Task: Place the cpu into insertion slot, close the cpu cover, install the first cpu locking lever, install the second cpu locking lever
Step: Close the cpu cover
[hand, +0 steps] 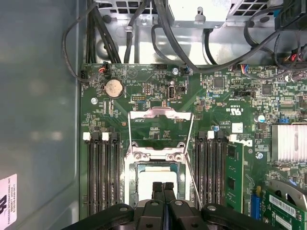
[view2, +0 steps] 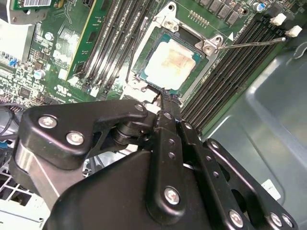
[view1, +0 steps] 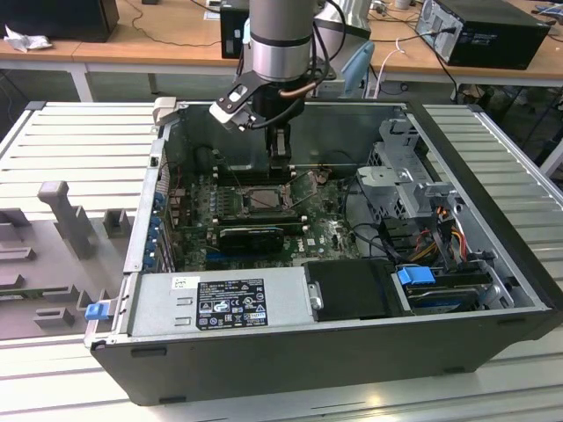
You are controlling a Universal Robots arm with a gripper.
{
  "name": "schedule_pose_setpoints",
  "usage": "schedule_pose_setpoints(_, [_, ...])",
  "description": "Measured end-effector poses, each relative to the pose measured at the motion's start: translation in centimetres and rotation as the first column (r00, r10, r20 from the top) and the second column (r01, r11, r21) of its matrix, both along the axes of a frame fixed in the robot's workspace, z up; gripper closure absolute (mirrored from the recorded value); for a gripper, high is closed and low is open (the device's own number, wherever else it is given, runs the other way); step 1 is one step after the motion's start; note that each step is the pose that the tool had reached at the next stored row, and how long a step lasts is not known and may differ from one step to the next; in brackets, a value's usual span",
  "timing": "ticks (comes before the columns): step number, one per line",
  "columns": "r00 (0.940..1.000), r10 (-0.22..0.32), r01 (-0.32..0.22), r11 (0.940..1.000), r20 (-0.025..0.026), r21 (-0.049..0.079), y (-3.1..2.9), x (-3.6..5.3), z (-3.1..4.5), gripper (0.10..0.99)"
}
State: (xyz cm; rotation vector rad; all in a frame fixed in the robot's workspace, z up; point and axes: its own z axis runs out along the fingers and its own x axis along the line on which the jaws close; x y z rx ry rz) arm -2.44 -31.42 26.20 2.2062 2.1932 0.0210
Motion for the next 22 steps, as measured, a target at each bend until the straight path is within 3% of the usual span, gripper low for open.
schedule_pose_setpoints(3, [1.0,0.0,0.0,1.0,0.0,0.0,0.06,0.0,1.02,0.98])
schedule_pose_setpoints(19, [1.0,0.0,0.0,1.0,0.0001,0.0,0.15,1.68,1.05,0.98])
schedule_pose_setpoints(22, [1.0,0.0,0.0,1.0,0.0,0.0,0.15,2.77,1.05,0.98])
